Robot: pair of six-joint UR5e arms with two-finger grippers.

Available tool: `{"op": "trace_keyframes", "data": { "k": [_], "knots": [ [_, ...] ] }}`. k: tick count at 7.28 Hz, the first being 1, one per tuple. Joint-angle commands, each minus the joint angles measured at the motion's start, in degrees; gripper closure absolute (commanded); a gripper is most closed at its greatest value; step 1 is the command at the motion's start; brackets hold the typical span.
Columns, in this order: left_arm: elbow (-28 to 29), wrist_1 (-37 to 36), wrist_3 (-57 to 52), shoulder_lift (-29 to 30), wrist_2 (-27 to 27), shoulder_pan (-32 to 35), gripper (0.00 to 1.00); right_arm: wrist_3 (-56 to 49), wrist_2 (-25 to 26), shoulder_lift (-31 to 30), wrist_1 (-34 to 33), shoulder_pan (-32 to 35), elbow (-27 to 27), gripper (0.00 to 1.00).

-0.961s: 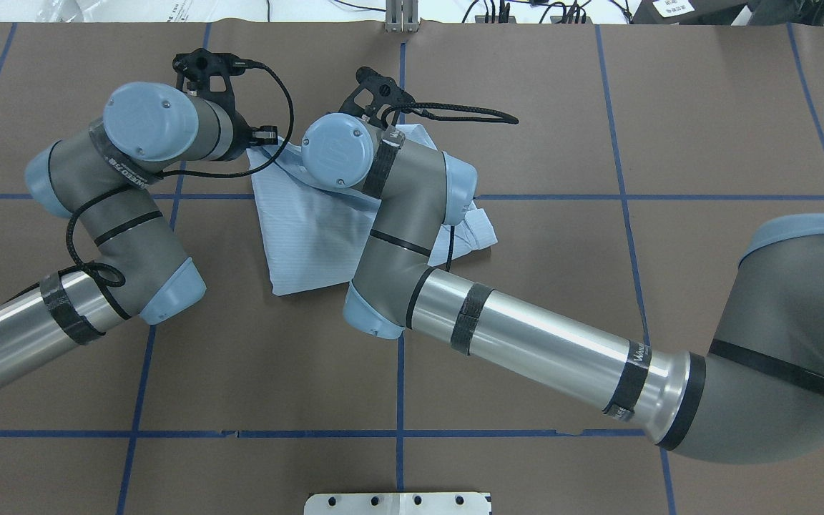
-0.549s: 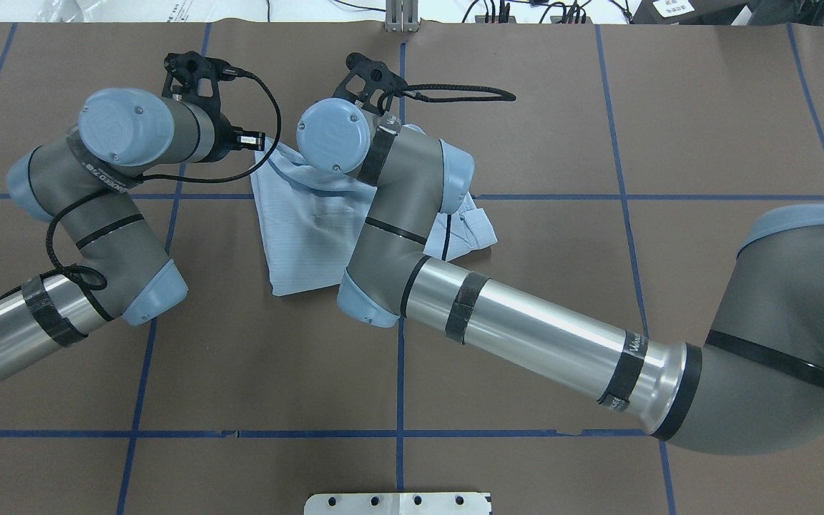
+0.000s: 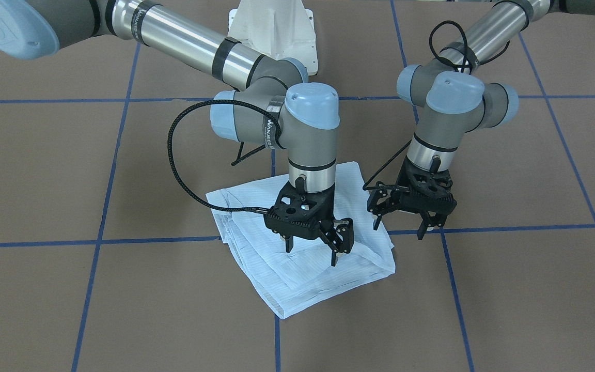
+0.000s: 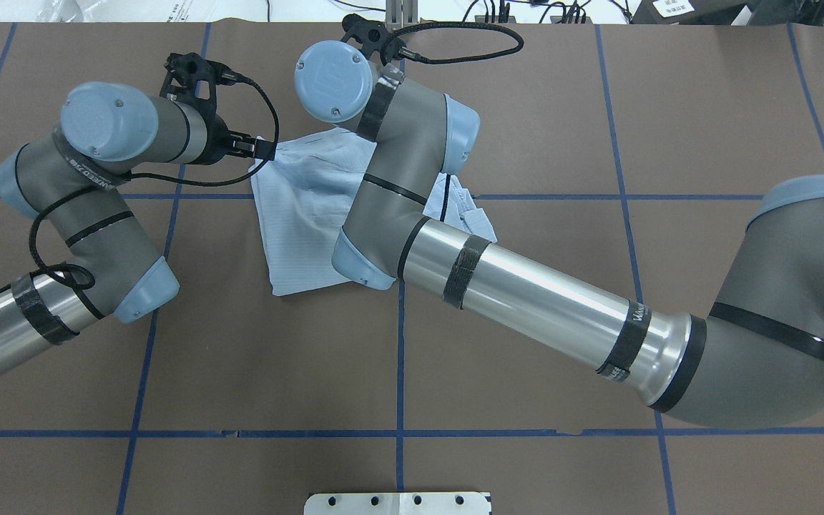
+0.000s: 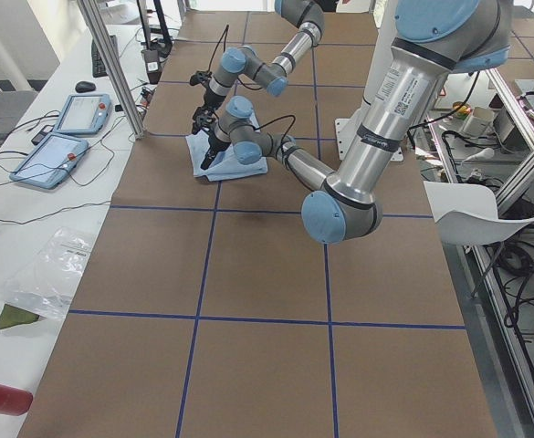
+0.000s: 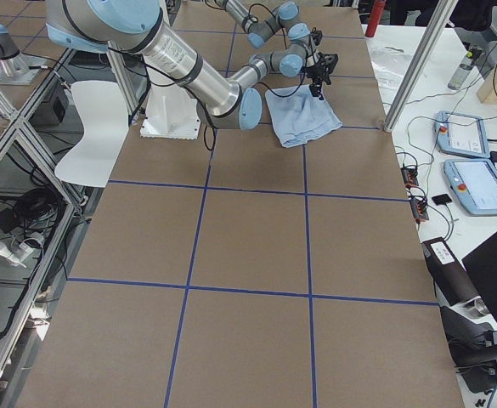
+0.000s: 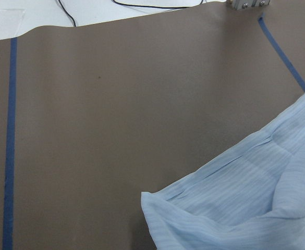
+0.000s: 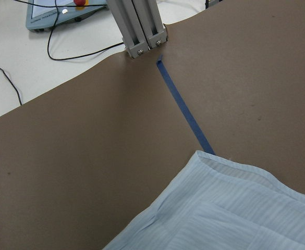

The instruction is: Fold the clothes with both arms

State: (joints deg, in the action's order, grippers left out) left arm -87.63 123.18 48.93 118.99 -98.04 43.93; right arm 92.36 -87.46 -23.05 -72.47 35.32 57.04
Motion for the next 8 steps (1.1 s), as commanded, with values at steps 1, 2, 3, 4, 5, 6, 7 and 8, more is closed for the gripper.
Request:
{"op": "trace_keyframes", "data": {
  "k": [1, 2, 3, 4, 5, 6, 7, 8],
  "knots": [
    [-2.87, -0.66, -0.15, -0.25, -2.57, 0.63, 0.00, -4.80, -6.28, -3.82, -9.75, 2.10, 8.48, 0.00],
    [-6.64, -0.93, -0.50, -3.82, -5.73, 2.03, 0.00, -9.35, -10.41, -6.89, -14.06, 4.21, 13.13, 0.00],
    [-10.68, -2.67, -6.33, -6.55, -8.63, 4.30, 0.00, -15.66, -13.67, -11.53, -17.14, 6.93, 19.19, 0.00],
    [-15.94, -9.82, -13.78, -8.23, -9.53, 7.28, 0.00, -22.07, -17.01, -16.97, -19.96, 9.74, 25.42, 0.00],
    [-21.04, -18.25, -19.52, -8.51, -9.62, 10.01, 0.00, -29.19, -18.43, -21.98, -24.60, 12.29, 31.14, 0.00],
    [-24.66, -24.68, -26.27, -9.21, -11.28, 13.52, 0.00, -39.70, -19.84, -26.56, -30.82, 16.32, 37.72, 0.00],
    [-25.21, -26.83, -34.87, -10.43, -13.82, 18.17, 0.00, -50.94, -25.33, -31.22, -34.89, 22.19, 42.40, 0.00],
    [-24.70, -26.86, -44.00, -13.23, -18.28, 23.78, 0.00, -63.41, -28.96, -36.83, -35.63, 27.99, 45.15, 0.00]
  ]
}}
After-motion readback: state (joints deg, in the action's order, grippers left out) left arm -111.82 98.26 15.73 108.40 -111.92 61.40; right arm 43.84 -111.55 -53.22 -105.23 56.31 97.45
